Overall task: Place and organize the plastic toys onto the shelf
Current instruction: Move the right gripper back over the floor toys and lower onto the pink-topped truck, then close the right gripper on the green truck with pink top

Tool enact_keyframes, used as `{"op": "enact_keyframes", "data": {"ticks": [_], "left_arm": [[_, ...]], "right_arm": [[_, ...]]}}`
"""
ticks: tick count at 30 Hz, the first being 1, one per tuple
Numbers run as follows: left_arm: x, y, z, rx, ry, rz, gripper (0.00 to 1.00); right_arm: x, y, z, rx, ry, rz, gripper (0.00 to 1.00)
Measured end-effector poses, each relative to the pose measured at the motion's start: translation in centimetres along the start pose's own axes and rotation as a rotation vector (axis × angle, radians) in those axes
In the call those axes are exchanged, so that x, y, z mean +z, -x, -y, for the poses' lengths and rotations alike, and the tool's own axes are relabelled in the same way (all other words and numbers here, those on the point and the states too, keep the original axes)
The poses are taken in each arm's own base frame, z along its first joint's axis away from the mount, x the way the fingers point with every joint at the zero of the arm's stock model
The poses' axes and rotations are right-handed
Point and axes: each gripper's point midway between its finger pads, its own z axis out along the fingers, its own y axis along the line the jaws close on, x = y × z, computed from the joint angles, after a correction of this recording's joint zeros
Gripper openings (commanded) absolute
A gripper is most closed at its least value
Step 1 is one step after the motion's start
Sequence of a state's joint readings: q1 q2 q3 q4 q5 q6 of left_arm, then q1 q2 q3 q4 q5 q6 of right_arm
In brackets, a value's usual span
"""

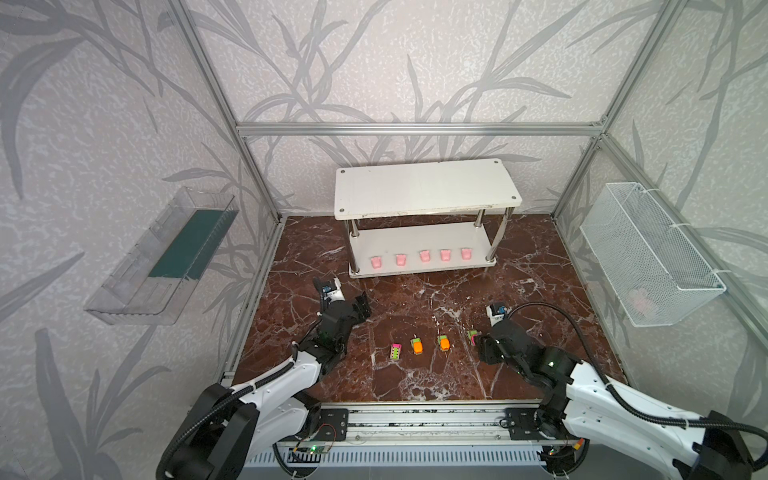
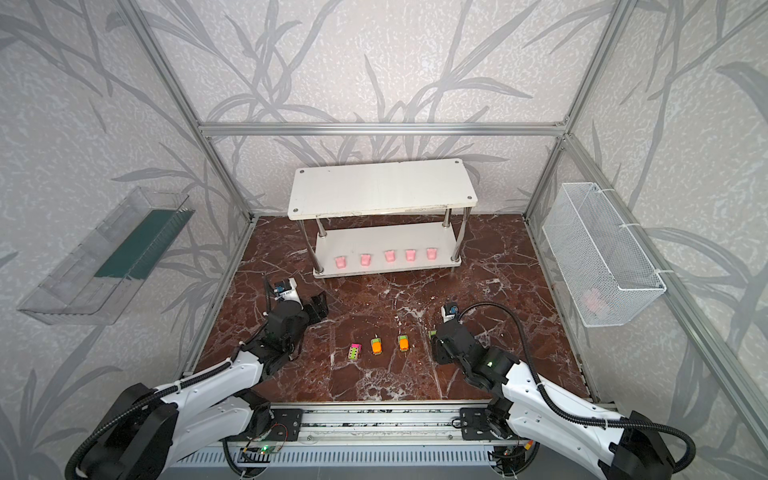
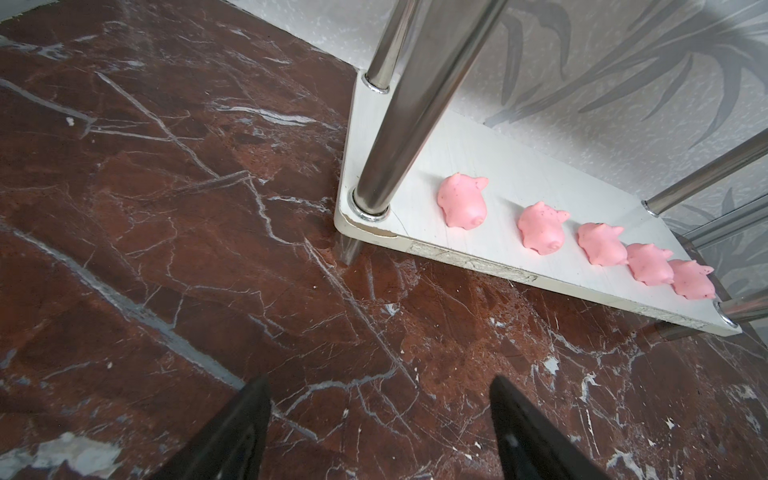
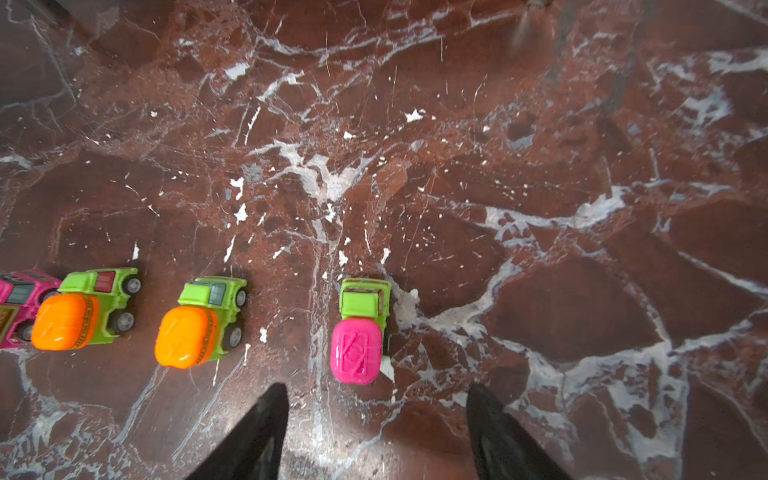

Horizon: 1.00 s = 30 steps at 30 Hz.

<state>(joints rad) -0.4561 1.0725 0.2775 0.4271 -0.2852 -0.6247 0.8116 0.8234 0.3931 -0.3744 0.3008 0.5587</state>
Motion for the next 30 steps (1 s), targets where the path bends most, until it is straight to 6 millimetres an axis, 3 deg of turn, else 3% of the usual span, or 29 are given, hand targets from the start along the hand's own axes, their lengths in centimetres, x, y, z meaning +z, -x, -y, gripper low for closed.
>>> {"op": "enact_keyframes", "data": {"ticks": [7, 16, 30], "left_arm": [[0.0, -0.1, 0.1, 0.0, -0.003, -0.003, 0.81], [0.5, -0.8, 0.1, 0.002, -0.006, -0.026, 0.81], [0.8, -1.0, 0.1, 0.002, -0.007, -0.03, 0.8]], "right_arm": [[1.1, -0.5, -0.6, 0.015, 0.016, -0.019, 0.67], [2.4, -0.6, -1.2, 0.017, 0.023, -0.033, 0.53], [3.8, -1.2, -1.4, 0.008, 0.01, -0.059, 0.5]]}}
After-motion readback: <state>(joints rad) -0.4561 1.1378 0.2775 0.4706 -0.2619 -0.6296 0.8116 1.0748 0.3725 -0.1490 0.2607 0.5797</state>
